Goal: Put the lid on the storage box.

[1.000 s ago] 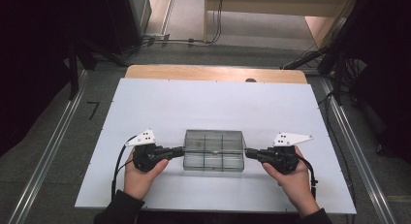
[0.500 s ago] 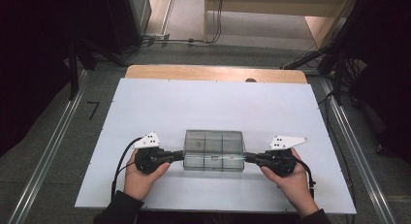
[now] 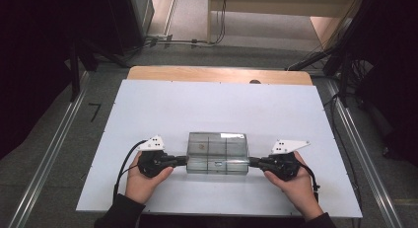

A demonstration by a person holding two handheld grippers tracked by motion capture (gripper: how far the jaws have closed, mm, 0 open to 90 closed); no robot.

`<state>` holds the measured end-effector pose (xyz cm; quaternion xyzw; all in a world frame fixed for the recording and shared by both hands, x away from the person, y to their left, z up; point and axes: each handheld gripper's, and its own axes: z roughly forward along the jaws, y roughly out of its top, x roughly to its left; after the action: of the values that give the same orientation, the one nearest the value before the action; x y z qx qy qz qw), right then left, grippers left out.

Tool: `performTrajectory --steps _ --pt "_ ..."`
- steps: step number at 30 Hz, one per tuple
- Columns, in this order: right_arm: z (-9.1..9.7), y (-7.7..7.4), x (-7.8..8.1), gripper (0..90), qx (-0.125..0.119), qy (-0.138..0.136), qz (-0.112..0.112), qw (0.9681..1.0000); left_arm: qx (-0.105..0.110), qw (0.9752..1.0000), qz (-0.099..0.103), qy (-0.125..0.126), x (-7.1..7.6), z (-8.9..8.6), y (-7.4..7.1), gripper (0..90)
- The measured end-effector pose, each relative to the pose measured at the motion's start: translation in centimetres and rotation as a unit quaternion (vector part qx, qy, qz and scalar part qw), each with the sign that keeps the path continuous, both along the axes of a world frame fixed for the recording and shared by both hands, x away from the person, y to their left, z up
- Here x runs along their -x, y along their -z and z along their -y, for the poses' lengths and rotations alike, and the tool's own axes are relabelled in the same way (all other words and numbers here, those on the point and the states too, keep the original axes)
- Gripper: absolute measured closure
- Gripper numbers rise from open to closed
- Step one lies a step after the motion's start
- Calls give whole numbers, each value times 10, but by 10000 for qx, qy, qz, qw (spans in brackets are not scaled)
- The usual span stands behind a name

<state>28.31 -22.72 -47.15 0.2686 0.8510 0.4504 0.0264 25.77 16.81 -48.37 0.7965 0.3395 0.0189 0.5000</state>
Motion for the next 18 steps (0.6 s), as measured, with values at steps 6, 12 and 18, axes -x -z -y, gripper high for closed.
performTrajectory --steps 6,12,18 --pt "-1 2 0 880 91 -9 -2 10000 -58 10000 -63 29 -1 0 2 900" --pt "-2 4 -1 880 142 -32 6 9999 -35 9999 -94 48 -2 -2 3 900" --pt "-1 4 -1 880 132 -30 -12 9999 -85 9998 -139 66 -2 -3 3 900"
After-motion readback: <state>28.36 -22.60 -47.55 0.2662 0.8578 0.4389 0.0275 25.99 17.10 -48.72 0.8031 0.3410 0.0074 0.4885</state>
